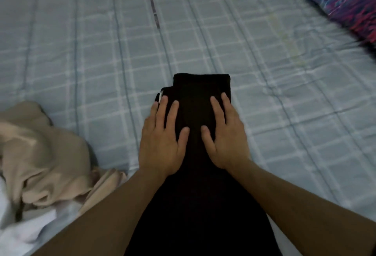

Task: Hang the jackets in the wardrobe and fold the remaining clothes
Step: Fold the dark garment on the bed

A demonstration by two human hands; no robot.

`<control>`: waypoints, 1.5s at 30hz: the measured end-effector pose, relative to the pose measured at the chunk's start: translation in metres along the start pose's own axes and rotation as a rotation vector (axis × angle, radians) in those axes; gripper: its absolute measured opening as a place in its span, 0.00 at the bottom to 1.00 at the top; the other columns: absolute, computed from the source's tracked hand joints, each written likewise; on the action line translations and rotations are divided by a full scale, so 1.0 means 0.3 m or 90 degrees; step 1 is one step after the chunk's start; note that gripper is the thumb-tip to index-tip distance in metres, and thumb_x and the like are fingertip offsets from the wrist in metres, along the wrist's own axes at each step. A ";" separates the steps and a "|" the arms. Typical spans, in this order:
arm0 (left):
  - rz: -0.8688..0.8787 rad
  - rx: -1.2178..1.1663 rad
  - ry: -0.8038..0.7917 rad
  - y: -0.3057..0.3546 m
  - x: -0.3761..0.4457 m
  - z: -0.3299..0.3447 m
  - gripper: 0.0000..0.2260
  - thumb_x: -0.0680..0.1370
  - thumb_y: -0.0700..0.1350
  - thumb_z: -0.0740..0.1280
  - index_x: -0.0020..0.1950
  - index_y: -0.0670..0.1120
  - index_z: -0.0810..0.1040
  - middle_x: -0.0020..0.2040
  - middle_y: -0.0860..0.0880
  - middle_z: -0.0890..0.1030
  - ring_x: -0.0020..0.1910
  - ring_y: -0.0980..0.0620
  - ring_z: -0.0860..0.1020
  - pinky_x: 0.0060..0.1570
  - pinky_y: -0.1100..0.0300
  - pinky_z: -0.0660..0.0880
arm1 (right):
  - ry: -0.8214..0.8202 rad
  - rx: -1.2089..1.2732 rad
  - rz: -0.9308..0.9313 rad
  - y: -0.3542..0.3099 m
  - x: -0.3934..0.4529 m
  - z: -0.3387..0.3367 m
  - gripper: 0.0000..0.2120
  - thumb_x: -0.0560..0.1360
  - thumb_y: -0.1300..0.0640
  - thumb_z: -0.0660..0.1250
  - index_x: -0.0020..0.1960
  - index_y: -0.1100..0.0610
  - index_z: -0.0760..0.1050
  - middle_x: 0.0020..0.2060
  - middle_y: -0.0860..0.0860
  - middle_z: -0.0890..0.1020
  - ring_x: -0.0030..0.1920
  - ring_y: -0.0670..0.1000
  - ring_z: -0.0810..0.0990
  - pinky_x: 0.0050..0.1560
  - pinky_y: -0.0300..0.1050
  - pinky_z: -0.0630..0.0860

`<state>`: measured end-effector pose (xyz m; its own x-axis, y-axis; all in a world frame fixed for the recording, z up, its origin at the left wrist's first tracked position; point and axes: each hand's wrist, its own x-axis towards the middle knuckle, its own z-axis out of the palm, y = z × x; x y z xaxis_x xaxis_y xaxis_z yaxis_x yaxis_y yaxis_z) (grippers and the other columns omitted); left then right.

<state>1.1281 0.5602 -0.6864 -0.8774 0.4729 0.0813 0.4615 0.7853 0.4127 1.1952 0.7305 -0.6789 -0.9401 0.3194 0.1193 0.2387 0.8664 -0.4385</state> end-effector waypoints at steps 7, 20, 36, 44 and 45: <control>-0.063 0.037 -0.060 0.100 -0.107 -0.119 0.27 0.84 0.56 0.48 0.82 0.49 0.50 0.82 0.46 0.48 0.80 0.45 0.49 0.78 0.43 0.50 | 0.008 -0.085 0.048 -0.106 -0.097 -0.120 0.28 0.82 0.51 0.56 0.79 0.58 0.57 0.78 0.58 0.58 0.77 0.58 0.60 0.74 0.58 0.60; -0.060 0.025 0.054 0.116 -0.387 -0.015 0.25 0.82 0.54 0.49 0.78 0.48 0.63 0.80 0.45 0.60 0.79 0.48 0.58 0.77 0.46 0.55 | 0.143 -0.031 -0.069 -0.122 -0.408 0.035 0.24 0.76 0.58 0.56 0.71 0.63 0.70 0.71 0.58 0.72 0.75 0.55 0.66 0.76 0.56 0.59; -0.032 0.026 0.061 0.148 -0.471 -0.065 0.22 0.85 0.51 0.51 0.79 0.45 0.62 0.79 0.42 0.61 0.78 0.43 0.58 0.76 0.47 0.55 | 0.136 0.047 -0.169 -0.131 -0.790 -0.067 0.19 0.78 0.62 0.59 0.68 0.64 0.73 0.67 0.58 0.76 0.71 0.56 0.72 0.74 0.57 0.64; 0.032 0.078 -0.059 0.203 -0.895 -0.156 0.28 0.83 0.58 0.49 0.81 0.52 0.53 0.82 0.48 0.50 0.81 0.49 0.47 0.78 0.48 0.50 | -0.061 -0.115 -0.147 -0.110 -1.063 -0.142 0.28 0.83 0.45 0.46 0.80 0.57 0.54 0.80 0.53 0.56 0.80 0.52 0.50 0.78 0.55 0.54; 0.047 0.098 -0.067 0.212 -0.950 -0.164 0.28 0.82 0.59 0.49 0.81 0.52 0.52 0.82 0.48 0.48 0.81 0.48 0.46 0.78 0.47 0.51 | -0.082 -0.119 -0.148 -0.099 -1.111 -0.152 0.30 0.83 0.43 0.46 0.80 0.56 0.51 0.80 0.53 0.53 0.80 0.52 0.47 0.78 0.55 0.52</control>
<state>1.4010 0.4557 -0.6386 -0.8253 0.5647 0.0079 0.5462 0.7946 0.2651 1.5126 0.6158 -0.6651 -0.9949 0.0637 0.0782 0.0433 0.9698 -0.2400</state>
